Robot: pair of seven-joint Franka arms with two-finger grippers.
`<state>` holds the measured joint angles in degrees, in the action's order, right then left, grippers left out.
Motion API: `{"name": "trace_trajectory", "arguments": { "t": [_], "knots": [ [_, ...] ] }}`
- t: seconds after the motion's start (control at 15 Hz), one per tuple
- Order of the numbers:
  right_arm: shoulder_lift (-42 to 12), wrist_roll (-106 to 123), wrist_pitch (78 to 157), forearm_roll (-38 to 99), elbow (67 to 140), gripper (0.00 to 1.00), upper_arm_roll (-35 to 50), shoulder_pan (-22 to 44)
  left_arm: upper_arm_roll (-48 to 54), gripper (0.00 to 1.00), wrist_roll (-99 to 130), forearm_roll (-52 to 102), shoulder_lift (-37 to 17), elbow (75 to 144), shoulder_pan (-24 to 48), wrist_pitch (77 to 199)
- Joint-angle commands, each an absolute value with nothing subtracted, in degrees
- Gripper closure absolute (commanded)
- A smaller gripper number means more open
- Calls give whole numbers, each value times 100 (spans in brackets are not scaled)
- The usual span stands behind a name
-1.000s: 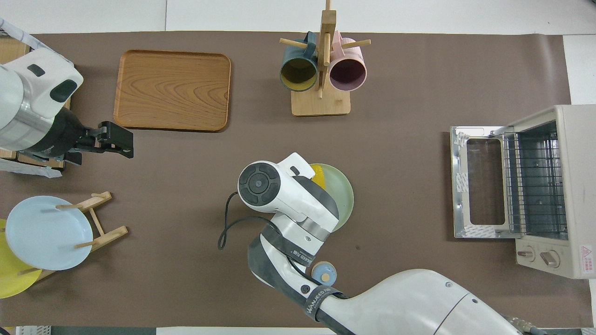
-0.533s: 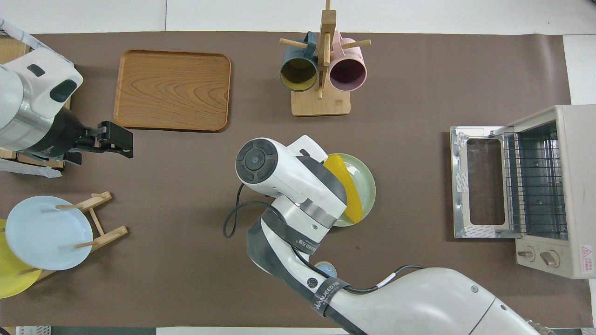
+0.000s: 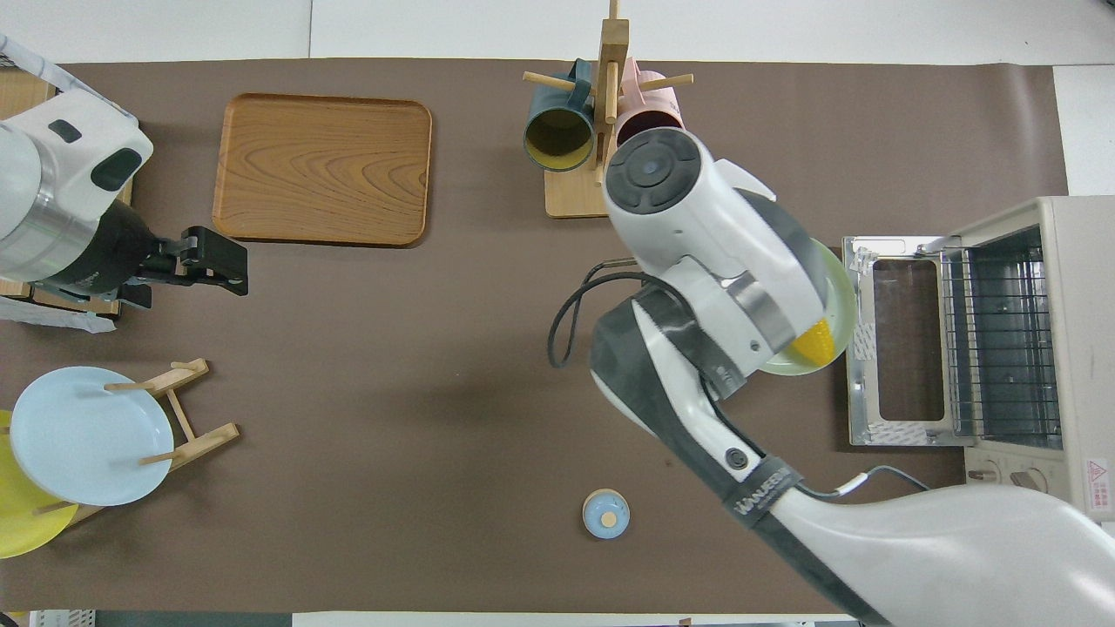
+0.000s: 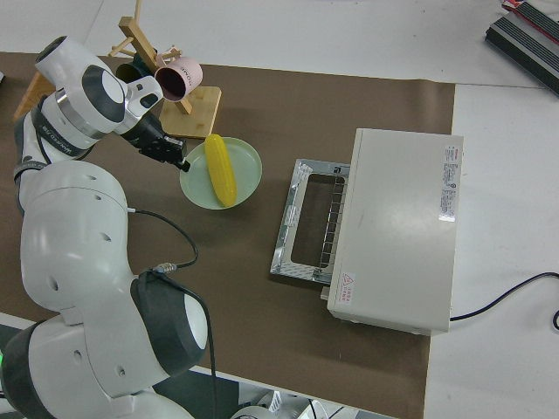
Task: Put corn in oven
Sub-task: 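Carry the plate with corn into the open toaster oven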
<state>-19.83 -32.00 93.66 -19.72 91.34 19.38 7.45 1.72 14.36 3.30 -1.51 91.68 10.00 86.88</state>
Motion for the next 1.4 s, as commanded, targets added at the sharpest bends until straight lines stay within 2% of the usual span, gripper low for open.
{"name": "trace_trajectory", "arguments": {
  "t": [0.0,0.27,0.47,1.33],
  "knots": [
    [-1346,-2419,9448,-2039,9948,100,2021,29,193,0,1424,387,-88,9185,932,8736],
    [-1055,-1890,9562,-2022,10537,100,2021,-579,193,0,1424,387,-88,9193,932,8736],
    [-879,-1416,10027,-2021,11029,100,2013,-991,202,0,1424,387,-88,9185,940,8736],
    [-756,-510,10502,-2021,11574,100,2013,-2100,202,0,1424,387,-88,9185,932,8736]
  ]
}}
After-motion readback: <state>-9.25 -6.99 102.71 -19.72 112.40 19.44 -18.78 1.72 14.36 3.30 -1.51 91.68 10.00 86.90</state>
